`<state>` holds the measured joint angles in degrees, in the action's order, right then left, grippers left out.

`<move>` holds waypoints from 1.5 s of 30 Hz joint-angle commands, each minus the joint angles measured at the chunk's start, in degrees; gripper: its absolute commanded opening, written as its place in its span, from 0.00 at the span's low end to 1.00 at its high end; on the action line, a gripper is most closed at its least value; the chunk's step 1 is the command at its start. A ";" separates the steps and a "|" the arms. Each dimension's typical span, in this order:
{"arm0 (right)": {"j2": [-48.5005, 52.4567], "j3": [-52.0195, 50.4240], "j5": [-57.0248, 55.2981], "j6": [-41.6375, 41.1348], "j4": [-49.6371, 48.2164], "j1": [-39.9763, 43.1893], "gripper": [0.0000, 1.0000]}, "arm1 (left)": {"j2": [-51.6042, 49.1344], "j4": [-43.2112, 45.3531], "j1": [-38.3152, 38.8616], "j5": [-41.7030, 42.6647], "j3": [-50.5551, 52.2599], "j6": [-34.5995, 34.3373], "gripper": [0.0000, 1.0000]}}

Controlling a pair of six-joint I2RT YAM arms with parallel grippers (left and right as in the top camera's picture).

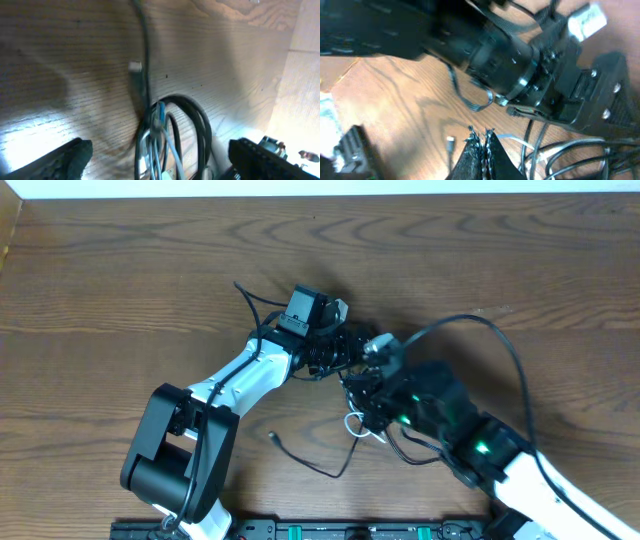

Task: Untangle cables

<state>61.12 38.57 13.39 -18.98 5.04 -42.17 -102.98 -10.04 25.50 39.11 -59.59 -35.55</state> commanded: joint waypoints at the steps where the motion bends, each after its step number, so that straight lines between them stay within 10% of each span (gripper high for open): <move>1: -4.28 0.66 -0.15 2.82 1.73 -0.13 0.01 | -0.70 0.02 -0.20 0.37 -0.20 0.81 0.95; 19: -14.12 0.66 -25.99 3.56 11.10 6.16 0.01 | -0.70 -0.13 -14.12 14.34 -0.20 -5.29 0.96; 32: -7.13 0.66 -6.03 -1.55 3.26 14.14 0.01 | -0.61 0.33 -30.38 37.46 -0.20 1.90 0.96; 45: 7.98 0.61 2.27 -6.64 9.40 13.68 0.40 | -0.61 0.11 -23.30 38.47 -0.20 11.52 0.96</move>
<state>69.23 38.68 14.04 -24.43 11.60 -28.32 -102.98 -9.85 -0.56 80.20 -59.59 -26.83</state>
